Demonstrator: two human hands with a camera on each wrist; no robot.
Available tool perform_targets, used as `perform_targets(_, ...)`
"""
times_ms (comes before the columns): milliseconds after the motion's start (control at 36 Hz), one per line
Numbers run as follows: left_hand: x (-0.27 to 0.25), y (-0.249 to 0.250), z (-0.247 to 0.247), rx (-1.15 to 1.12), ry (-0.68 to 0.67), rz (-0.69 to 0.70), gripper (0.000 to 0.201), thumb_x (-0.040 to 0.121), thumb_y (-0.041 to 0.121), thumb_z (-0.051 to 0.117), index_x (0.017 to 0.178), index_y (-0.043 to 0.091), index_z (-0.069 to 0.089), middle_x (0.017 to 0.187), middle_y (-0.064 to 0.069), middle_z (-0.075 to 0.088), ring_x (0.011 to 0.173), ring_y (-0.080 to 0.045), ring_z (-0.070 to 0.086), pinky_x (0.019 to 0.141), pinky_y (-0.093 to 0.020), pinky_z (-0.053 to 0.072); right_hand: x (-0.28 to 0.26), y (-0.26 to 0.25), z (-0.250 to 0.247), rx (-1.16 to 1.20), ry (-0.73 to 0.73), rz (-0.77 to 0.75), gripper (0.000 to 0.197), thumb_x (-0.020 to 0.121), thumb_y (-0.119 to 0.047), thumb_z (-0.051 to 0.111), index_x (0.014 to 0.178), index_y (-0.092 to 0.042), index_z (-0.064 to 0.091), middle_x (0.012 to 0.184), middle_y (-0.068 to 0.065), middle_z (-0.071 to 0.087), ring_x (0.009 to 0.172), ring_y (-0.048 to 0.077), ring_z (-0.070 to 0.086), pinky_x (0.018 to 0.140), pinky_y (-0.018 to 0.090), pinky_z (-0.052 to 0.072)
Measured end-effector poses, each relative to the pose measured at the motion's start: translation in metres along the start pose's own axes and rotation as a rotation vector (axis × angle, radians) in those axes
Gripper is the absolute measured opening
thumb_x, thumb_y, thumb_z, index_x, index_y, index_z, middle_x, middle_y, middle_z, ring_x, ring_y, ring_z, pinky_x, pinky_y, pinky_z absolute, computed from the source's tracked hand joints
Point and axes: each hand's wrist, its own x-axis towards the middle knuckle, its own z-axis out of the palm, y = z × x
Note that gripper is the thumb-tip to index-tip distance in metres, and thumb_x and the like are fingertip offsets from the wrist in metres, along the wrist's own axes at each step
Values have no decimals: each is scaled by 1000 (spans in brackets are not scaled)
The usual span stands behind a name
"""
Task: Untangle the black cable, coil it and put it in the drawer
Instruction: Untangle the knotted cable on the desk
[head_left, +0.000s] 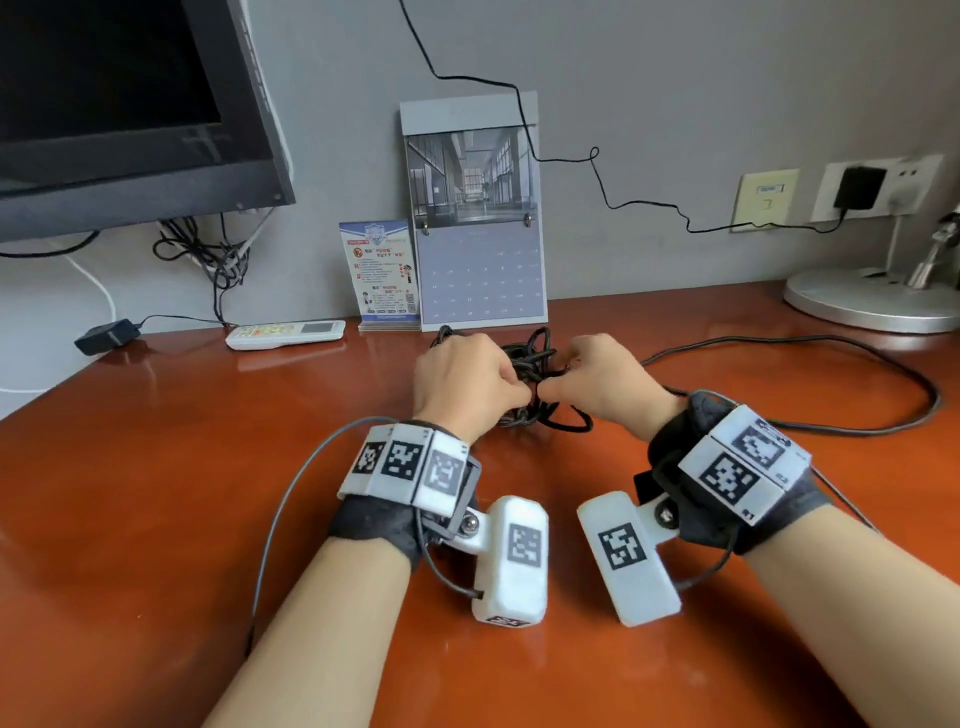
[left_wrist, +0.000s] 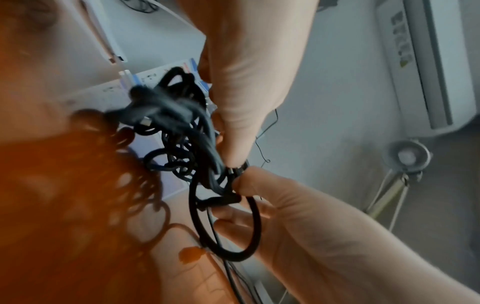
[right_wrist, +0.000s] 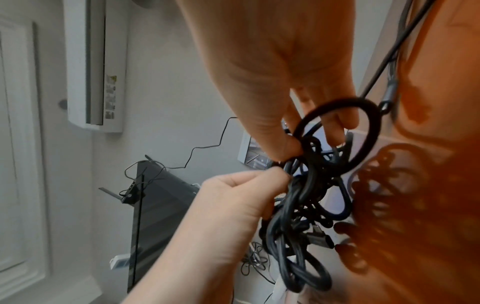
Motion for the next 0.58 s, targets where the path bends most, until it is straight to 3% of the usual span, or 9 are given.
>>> perform_targets(56, 8, 10, 1, 2, -29, 15, 12, 75, 35, 68, 80, 26, 76, 87, 4, 72, 87, -19, 63, 68, -25, 42, 2, 7, -7, 60, 59, 23, 39, 73, -16, 69, 107, -5, 55, 106, 10, 50, 84, 28, 57, 65, 29, 46)
perform_targets(111, 17, 25, 6, -11, -56, 17, 14, 72, 35, 69, 76, 23, 76, 82, 3, 71, 84, -20, 63, 69, -26, 47, 6, 18, -21, 70, 75, 27, 34, 76, -16, 67, 107, -10, 54, 107, 6, 52, 81, 26, 62, 66, 28, 50)
perform_targets(194, 26, 43, 16, -38, -78, 12, 18, 68, 36, 70, 74, 19, 75, 77, 2, 71, 80, -20, 64, 70, -29, 53, 9, 36, -40, 86, 22, 38, 16, 80, -17, 66, 95, -12, 66, 91, 3, 68, 78, 20, 67, 70, 27, 56)
perform_targets(250, 31, 51, 23, -72, -80, 9, 20, 67, 36, 71, 74, 17, 76, 76, 1, 72, 78, -18, 64, 72, -32, 55, 6, 49, -47, 133, 28, 51, 4, 80, -18, 67, 83, -14, 67, 79, 2, 68, 73, 17, 67, 73, 29, 56)
perform_targets(389, 38, 70, 31, -93, -136, 54, 15, 67, 37, 71, 72, 23, 76, 73, 6, 71, 76, -15, 64, 70, -30, 55, 4, 66, -50, 251, 25, 78, 16, 84, -18, 68, 75, -14, 56, 67, -3, 58, 52, 7, 53, 47, 11, 44)
perform_targets(500, 39, 80, 38, -66, -164, 82, 18, 69, 36, 69, 73, 20, 76, 73, 3, 71, 74, -15, 64, 67, -30, 54, 7, 77, -50, 265, 88, 90, 25, 84, -10, 65, 66, -13, 48, 58, -3, 49, 35, -1, 45, 38, 9, 34)
perform_targets(583, 38, 80, 39, -69, -172, 89, 20, 73, 36, 66, 72, 18, 75, 66, 2, 70, 70, -13, 63, 55, -20, 43, 6, 80, -48, 271, 82, 61, 21, 82, -7, 65, 68, -12, 50, 54, -4, 48, 31, -2, 41, 37, 8, 31)
